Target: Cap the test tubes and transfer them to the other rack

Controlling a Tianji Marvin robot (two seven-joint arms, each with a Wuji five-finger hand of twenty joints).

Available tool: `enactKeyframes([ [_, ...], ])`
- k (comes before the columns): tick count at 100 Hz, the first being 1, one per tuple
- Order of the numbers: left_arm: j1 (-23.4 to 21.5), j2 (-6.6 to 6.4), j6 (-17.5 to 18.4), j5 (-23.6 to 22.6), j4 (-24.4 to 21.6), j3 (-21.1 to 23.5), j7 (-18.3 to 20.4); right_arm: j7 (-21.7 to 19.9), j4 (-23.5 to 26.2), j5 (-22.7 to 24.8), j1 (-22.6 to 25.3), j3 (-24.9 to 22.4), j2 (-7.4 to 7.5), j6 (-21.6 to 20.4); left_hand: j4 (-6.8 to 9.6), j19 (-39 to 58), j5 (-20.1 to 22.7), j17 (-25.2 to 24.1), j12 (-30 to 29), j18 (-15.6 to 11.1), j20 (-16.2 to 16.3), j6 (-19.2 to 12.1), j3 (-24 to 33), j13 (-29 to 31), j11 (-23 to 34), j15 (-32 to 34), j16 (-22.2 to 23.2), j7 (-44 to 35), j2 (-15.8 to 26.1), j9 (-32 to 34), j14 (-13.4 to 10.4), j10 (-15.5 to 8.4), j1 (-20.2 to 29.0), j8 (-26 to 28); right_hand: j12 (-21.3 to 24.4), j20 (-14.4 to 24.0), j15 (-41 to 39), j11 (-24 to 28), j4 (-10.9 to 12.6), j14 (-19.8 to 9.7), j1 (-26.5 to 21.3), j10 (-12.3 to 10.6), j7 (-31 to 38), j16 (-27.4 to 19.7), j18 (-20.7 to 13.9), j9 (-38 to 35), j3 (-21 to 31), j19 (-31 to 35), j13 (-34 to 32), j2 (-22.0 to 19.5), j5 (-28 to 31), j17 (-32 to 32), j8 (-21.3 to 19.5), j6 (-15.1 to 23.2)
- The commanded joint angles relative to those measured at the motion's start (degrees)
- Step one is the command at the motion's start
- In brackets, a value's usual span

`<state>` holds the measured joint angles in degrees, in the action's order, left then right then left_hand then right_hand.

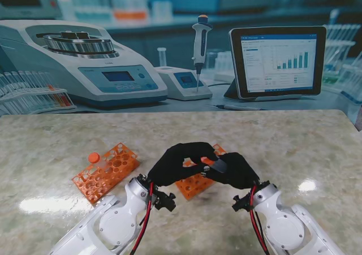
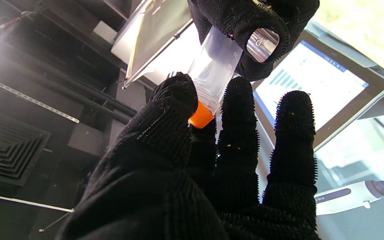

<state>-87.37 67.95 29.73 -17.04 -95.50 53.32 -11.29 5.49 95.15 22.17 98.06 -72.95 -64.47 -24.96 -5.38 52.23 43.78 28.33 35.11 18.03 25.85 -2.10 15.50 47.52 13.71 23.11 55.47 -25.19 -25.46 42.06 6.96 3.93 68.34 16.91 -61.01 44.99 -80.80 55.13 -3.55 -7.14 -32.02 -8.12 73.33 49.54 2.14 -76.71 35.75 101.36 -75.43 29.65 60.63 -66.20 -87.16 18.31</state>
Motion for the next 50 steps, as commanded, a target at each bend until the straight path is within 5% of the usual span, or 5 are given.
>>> enactKeyframes([
  [1,-0.1,-0.09,-0.3,0.1,0.3,0.1,0.3,-0.2,0.6,0.0,0.4,0.4,-0.35,-0.2,3.97,-0.5,-0.2,-1.0,-0.5,0.6,0.5,2.4,-1.1,-1.6,1.0,2.3,-1.9,0.8,4.6,-0.3,-2.3,0.7,4.4,0.1,-0.1,0.2,-4.5,0.5,0.6,-2.3,-1.4,0.5,2.0,3.4,-1.7,-1.6,0.5,6.9,-0.3,-1.9,2.1,-1.4,-2.3,5.1],
  [26,-0.2,-0.18,-0.1,0.2,-0.2,0.5,0.5,-0.1,0.5,0.0,0.5,0.2,-0.37,-0.2,4.62,-0.8,-0.7,-3.4,-7.4,1.8,1.6,2.1,-5.0,-5.2,0.7,3.6,-8.2,1.4,6.4,-1.5,-2.6,0.4,1.0,0.3,-0.1,0.2,-4.5,0.5,0.6,-2.3,-1.4,0.7,2.0,3.4,-1.7,-1.5,0.4,6.9,-0.3,-2.0,2.1,-1.4,-2.3,5.1],
  [35,-0.3,-0.27,-0.1,0.3,-0.2,0.7,0.8,0.0,0.5,0.0,0.5,0.1,-0.38,-0.2,4.87,-1.0,-0.8,-4.0,-9.1,1.8,1.9,2.2,-6.9,-6.1,1.0,4.2,-15.0,2.0,7.4,-1.9,-2.6,0.3,0.4,0.3,-0.1,0.2,-4.5,0.4,0.5,-2.3,-1.3,0.6,2.0,3.4,-1.7,-1.4,0.3,6.9,-0.3,-2.0,2.1,-1.4,-2.3,5.1],
  [50,-0.5,-0.36,-0.1,0.6,-0.2,1.0,1.1,0.1,0.4,0.1,0.6,0.0,-0.41,-0.2,4.82,-1.3,-0.7,-4.9,-9.5,2.2,1.9,2.3,-7.6,-6.7,0.4,3.0,-16.1,2.4,8.1,-2.2,-2.0,0.3,-0.5,0.0,-0.1,0.2,-4.5,0.5,0.5,-2.3,-1.4,0.6,1.9,3.4,-1.7,-1.5,0.3,6.9,-0.3,-2.0,2.1,-1.4,-2.3,5.3],
])
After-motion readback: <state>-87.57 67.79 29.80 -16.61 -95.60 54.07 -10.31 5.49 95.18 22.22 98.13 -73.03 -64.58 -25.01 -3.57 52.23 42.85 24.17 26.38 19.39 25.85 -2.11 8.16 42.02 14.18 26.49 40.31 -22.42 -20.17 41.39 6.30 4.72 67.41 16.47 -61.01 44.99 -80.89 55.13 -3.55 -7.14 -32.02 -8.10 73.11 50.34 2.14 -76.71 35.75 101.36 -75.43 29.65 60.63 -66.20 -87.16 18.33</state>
